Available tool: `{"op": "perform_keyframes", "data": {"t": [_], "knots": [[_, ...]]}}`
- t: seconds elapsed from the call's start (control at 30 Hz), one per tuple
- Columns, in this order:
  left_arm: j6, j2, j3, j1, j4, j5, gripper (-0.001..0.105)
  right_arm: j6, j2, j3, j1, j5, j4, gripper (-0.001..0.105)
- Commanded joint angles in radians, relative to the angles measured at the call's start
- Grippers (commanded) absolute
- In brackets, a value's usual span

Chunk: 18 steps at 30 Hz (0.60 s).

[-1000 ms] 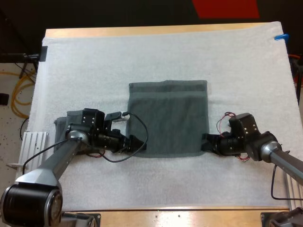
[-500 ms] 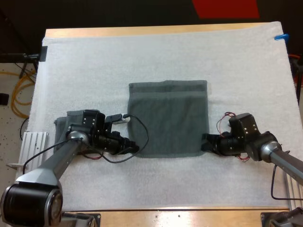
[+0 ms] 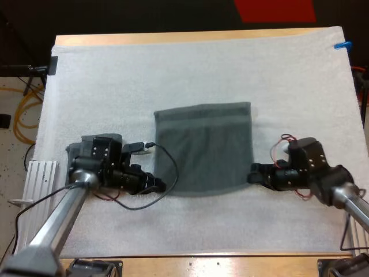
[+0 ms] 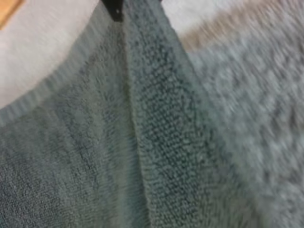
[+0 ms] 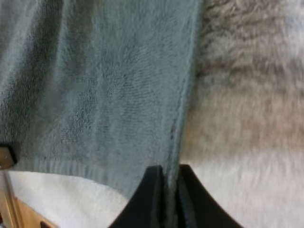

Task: Pick towel from pile fold and stack

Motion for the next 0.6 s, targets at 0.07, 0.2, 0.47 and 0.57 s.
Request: {"op": "perform_keyframes", "data": {"t": [0.07, 0.2, 0.47, 0.57], "knots": [[0.009, -0.075, 0.002, -0.006, 0.075, 0.011, 0.000, -0.003, -0.095, 0.000, 0.002, -0.010, 0.098, 0.000], [0.009, -0.143, 0.002, -0.006, 0.096, 0.012, 0.000, 0.002, -0.181, 0.000, 0.002, -0.010, 0.128, 0.000], [-0.140, -0.120, 0.002, -0.006, -0.095, 0.010, 0.000, 0.144, -0.145, 0.000, 0.000, -0.003, -0.028, 0.000], [-0.215, -0.088, 0.002, -0.006, -0.206, 0.010, 0.000, 0.206, -0.088, 0.000, 0.000, 0.002, -0.151, 0.000]]}}
